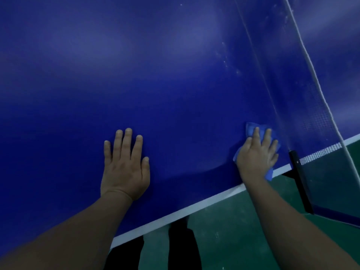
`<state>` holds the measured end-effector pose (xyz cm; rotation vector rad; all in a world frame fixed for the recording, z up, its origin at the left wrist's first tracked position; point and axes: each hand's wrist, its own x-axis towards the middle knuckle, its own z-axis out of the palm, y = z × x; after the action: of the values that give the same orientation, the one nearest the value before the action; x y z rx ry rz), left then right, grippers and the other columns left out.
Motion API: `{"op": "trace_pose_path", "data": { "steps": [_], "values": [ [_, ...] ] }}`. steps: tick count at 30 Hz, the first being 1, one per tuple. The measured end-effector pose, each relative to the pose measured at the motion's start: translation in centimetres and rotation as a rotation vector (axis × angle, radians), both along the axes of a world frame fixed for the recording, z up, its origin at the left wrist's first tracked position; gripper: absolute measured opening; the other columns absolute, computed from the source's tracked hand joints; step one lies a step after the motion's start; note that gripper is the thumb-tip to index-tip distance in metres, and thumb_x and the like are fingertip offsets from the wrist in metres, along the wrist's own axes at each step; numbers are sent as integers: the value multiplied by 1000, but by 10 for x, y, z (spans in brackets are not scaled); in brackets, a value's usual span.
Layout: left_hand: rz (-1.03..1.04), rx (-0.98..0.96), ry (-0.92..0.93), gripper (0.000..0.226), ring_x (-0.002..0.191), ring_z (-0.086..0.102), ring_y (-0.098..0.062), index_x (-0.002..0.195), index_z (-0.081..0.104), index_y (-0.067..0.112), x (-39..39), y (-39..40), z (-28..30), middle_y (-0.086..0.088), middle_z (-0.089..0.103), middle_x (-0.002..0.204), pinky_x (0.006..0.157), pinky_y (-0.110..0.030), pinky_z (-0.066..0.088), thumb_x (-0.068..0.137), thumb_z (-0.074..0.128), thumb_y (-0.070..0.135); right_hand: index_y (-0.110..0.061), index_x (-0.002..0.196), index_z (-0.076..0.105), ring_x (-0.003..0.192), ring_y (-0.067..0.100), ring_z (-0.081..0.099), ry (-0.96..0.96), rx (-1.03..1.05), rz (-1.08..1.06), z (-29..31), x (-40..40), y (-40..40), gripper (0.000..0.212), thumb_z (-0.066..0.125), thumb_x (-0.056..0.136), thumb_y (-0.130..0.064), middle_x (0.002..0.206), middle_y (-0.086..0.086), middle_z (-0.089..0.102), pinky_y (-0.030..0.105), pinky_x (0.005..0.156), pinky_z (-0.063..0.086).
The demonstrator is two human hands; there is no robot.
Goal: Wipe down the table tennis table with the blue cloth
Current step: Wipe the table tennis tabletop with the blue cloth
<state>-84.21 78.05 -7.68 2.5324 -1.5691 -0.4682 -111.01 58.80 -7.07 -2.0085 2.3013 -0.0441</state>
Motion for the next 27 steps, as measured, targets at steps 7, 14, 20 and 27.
{"op": "trace_pose_path", "data": {
  "steps": [7, 14, 20, 27],
  "values": [
    [52, -114, 20, 63, 151, 11, -33, 151, 33, 5, 0, 4, 4, -19, 19, 162, 122, -53, 5, 97, 28, 37, -31, 146, 47, 150, 37, 23, -40, 32, 1221, -9, 79, 78, 49, 45, 98, -35, 162, 0, 31, 60, 113, 30],
    [227, -241, -20, 62, 148, 20, -37, 148, 35, 1, -1, 5, 3, -23, 26, 158, 120, -57, 11, 95, 35, 33, -28, 148, 45, 146, 40, 27, 55, 17, 1885, -6, 218, -36, 54, 48, 95, -35, 161, 5, 32, 58, 117, 21],
    [262, -115, -37, 59, 147, 22, -35, 144, 45, 3, -4, 2, 4, -21, 32, 156, 120, -58, 14, 96, 32, 35, -28, 151, 42, 150, 38, 20, 4, -3, 1341, 2, 274, -111, 50, 35, 101, -34, 164, 2, 25, 55, 118, 18],
    [327, -136, -7, 57, 143, 33, -37, 136, 56, 1, -4, -3, 7, -20, 43, 149, 118, -59, 20, 94, 35, 35, -30, 146, 48, 150, 37, 22, -16, 102, 2208, -6, 150, -90, 52, 44, 93, -33, 161, 1, 31, 53, 121, 16]
  ]
}}
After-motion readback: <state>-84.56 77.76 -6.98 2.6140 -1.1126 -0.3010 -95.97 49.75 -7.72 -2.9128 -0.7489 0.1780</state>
